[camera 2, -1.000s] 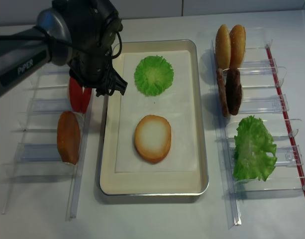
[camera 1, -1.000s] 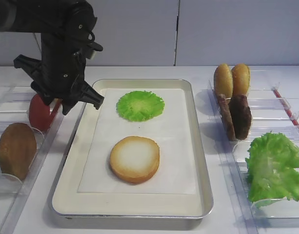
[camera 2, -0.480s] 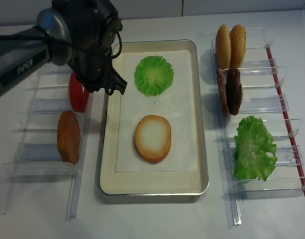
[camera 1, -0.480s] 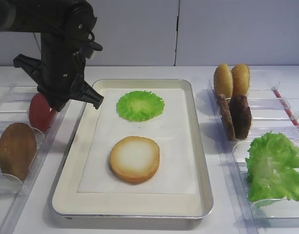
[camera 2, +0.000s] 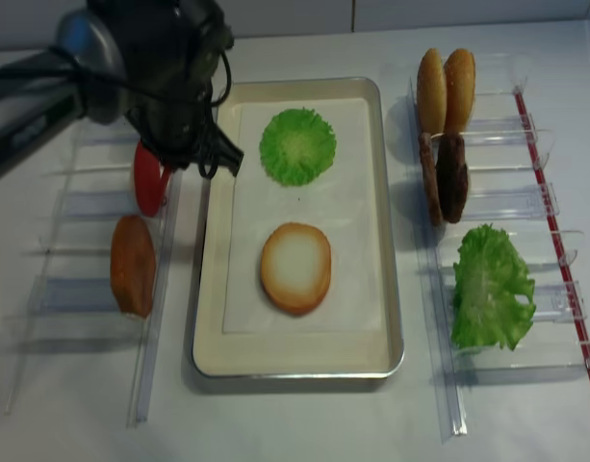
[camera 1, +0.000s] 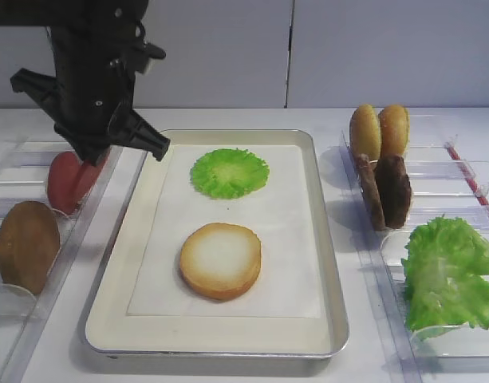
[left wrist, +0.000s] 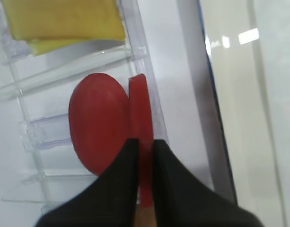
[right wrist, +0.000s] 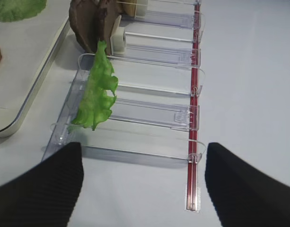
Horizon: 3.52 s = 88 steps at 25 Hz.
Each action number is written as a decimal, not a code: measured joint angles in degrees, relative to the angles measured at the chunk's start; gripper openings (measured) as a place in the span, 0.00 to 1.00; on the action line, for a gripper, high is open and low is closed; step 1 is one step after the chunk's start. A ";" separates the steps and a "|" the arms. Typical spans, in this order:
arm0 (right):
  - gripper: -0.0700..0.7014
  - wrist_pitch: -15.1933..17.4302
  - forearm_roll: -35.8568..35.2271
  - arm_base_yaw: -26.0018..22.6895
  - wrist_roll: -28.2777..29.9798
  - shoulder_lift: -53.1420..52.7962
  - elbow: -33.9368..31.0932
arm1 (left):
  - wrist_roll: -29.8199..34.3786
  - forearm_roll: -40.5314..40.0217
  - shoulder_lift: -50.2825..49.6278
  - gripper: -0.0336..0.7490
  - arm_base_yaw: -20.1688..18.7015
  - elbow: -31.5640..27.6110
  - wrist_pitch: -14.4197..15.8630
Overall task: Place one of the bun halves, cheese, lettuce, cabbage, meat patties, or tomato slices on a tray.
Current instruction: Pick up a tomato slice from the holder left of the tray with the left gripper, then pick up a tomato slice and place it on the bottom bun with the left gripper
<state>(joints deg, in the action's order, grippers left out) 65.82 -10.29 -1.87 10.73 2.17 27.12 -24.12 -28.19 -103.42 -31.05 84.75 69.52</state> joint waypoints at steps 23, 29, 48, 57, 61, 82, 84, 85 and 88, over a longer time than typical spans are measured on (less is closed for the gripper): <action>0.81 0.00 0.22 0.00 -0.70 0.00 0.00 | 39.00 65.07 30.36 0.12 10.20 -25.70 -18.87; 0.81 0.00 0.33 0.00 -0.70 0.00 0.00 | 65.94 97.95 26.85 0.12 18.36 -35.60 -17.61; 0.81 0.00 0.36 0.00 -0.90 0.00 0.00 | 78.86 110.30 8.26 0.12 18.78 -38.79 -11.55; 0.81 0.00 0.45 0.00 -0.90 0.00 0.00 | 79.85 109.31 5.48 0.12 18.78 -38.79 -11.75; 0.81 0.00 0.45 0.00 -0.90 0.00 0.00 | 80.26 109.23 4.67 0.12 18.78 -38.79 -12.71; 0.81 0.00 0.45 0.00 -0.90 0.00 0.00 | 81.38 108.73 4.63 0.20 20.55 -38.79 -14.91; 0.81 0.00 0.45 0.00 -0.90 0.00 0.00 | 81.40 108.13 4.63 0.31 20.67 -38.79 -14.91; 0.81 0.00 0.45 0.00 -0.90 0.00 0.00 | 81.40 108.05 4.63 0.37 20.67 -38.79 -14.91; 0.81 0.00 0.45 0.00 -1.04 0.00 0.00 | 81.51 107.91 4.63 0.55 20.67 -38.79 -14.65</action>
<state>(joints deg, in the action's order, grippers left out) 65.82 -9.84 -1.87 9.69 2.17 27.12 57.39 79.72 -98.78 -10.38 45.95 54.87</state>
